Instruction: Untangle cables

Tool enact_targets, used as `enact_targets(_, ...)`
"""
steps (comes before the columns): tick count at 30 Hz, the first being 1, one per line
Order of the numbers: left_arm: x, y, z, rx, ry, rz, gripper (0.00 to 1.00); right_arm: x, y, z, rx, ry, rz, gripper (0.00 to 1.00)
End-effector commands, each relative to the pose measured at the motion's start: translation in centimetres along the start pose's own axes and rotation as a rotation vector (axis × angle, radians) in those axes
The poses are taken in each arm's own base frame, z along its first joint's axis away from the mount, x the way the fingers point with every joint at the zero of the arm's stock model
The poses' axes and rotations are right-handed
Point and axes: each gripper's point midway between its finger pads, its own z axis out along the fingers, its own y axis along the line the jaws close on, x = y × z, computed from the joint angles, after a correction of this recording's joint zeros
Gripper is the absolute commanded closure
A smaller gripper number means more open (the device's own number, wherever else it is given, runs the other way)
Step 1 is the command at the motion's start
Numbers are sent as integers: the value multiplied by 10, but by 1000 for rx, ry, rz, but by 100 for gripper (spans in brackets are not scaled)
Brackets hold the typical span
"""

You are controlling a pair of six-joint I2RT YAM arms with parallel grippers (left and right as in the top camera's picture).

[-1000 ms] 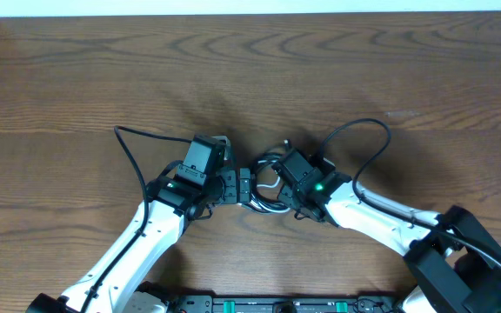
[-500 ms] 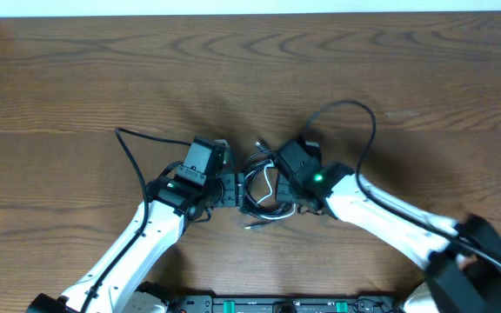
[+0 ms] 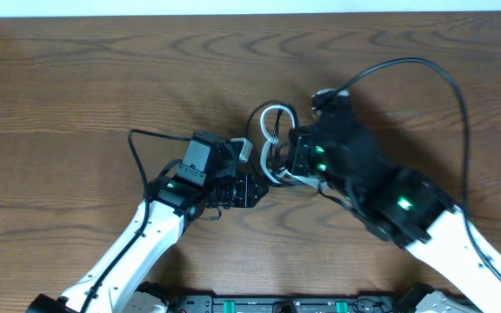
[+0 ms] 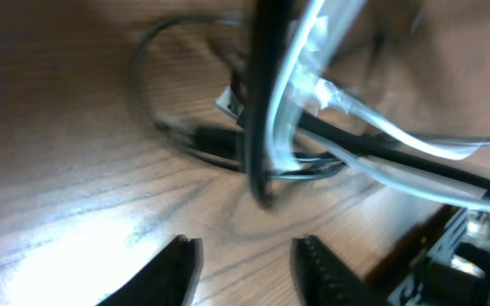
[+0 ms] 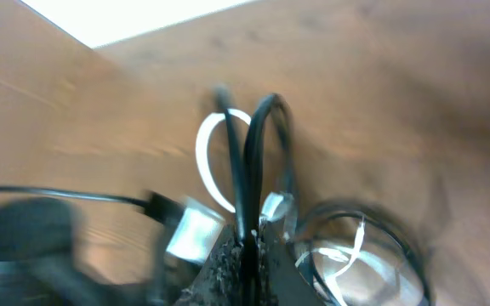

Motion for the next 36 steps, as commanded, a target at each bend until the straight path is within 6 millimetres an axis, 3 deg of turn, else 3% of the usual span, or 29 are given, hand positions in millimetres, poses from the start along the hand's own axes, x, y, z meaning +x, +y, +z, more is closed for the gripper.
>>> enact_targets(1,-2,-11,-4,42,-3,22,39,-38,27,-39,-125,-145,-23,98)
enact_targets(5,-2,-11,-4,42,-2,22,27,-75,63,-86,-321,-316,-58,98)
enact_targets(9,-1,-10,-4,41,-1,21,26,-84,62,-108,-333,-376,-78,98)
enact_targets(12,-1,-10,-4,41,-2,22,25,-75,36,-102,-206,-347,-80,98)
enact_targets(17,-1,-10,-4,41,-2,22,21,-48,-32,-86,128,-254,-89,98)
enact_targets(18,-1,-10,-4,41,-2,21,20,-40,-45,-84,190,-224,-93,95)
enact_targets(19,-1,-10,-4,41,-2,21,20,-29,-59,-83,253,-182,-103,79)
enact_targets(20,-2,-10,-4,42,-3,21,20,-19,-69,-82,299,-135,-112,55)
enact_targets(21,-2,-11,-4,42,-3,22,19,0,-86,-82,368,-50,-127,1)
enact_targets(26,-2,-11,-4,42,-6,31,19,35,-123,-91,532,84,-21,1)
enact_targets(29,-12,-14,-13,48,-47,81,20,46,-124,-89,538,142,-1,1)
enact_targets(32,-34,-14,-42,-15,-142,92,28,58,-113,-77,477,228,-35,1)
enact_targets(36,-54,25,-106,-387,-299,44,31,77,-109,-55,475,349,-81,1)
